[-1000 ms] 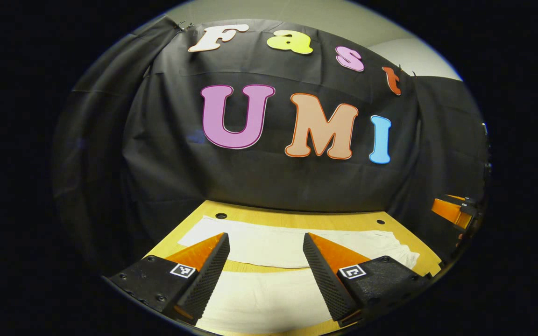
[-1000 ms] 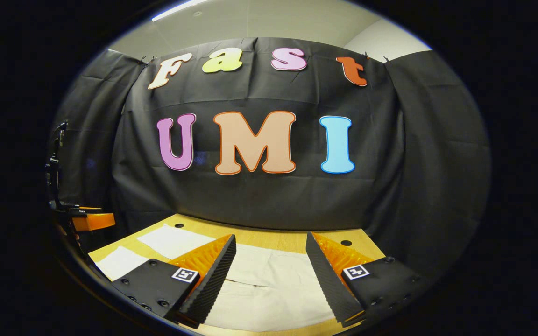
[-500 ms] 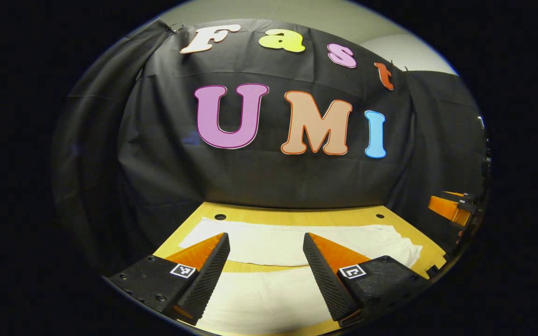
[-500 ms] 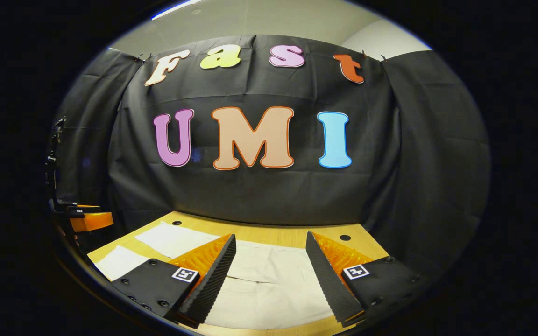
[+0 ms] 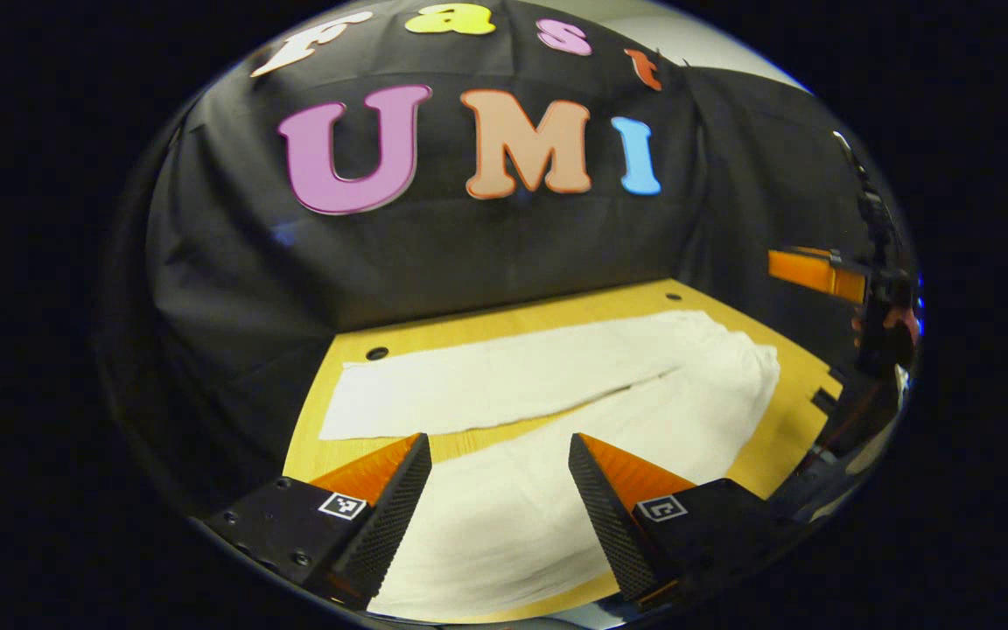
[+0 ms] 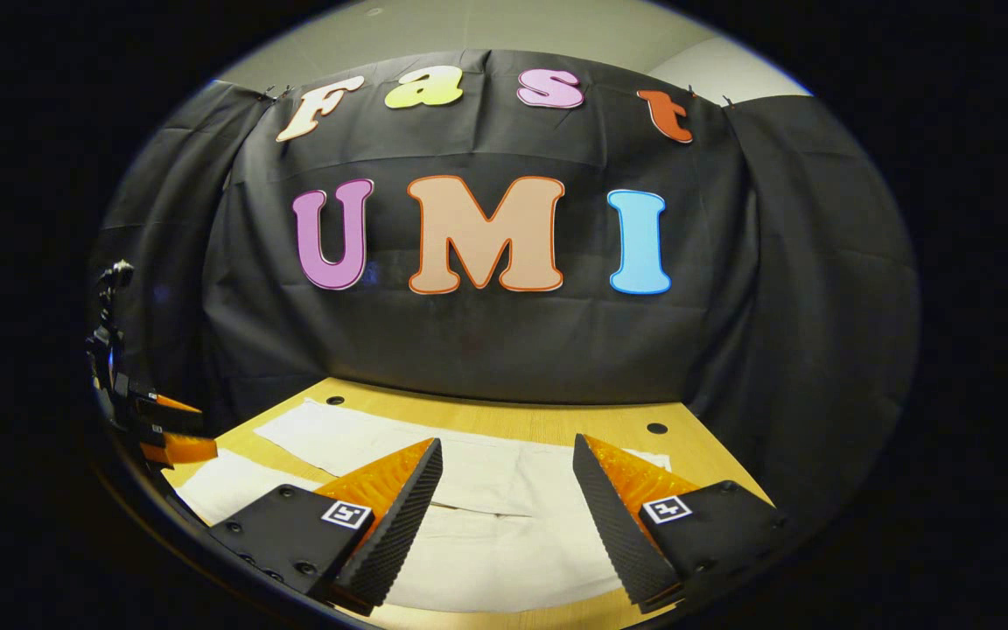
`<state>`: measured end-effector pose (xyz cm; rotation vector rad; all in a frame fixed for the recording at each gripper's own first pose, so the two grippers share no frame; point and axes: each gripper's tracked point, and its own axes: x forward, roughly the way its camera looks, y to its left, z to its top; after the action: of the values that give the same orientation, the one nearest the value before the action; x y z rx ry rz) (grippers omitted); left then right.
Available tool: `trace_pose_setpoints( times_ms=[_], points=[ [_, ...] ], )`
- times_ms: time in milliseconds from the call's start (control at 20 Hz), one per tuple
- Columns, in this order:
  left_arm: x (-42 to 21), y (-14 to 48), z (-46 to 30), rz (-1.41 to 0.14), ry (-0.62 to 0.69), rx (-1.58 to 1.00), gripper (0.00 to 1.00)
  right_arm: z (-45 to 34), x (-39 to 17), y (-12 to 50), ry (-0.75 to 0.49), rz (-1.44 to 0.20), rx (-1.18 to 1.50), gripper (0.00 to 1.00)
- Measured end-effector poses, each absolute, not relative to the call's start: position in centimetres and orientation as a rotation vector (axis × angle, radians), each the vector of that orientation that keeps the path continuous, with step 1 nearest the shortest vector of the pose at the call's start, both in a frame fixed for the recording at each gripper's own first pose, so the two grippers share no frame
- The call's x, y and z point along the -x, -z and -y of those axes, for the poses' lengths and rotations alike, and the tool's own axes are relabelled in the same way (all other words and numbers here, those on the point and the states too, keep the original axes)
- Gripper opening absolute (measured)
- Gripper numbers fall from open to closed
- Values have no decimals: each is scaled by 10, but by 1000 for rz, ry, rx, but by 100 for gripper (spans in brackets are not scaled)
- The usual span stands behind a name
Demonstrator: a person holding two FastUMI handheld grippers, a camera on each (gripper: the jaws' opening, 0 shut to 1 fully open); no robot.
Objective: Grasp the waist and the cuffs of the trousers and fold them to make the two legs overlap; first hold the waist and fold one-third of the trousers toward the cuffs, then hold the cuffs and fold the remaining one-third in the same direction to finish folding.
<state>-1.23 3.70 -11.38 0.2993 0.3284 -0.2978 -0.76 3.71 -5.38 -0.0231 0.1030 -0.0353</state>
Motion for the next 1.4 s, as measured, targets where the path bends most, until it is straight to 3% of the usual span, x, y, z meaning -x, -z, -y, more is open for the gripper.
trace_pose_setpoints(
  times_ms=[250, 750, 1400],
  points=[
    [43, 177, -57, -539, 445, -424, 97, -32, 14, 70, 61, -152, 24, 96],
    [104, 270, -120, -917, 593, -672, 93, -19, 23, 92, 65, -217, 66, 98],
    [111, 301, -165, -1118, 620, -821, 84, 3, 30, 116, 107, -283, 69, 98]
  ],
)
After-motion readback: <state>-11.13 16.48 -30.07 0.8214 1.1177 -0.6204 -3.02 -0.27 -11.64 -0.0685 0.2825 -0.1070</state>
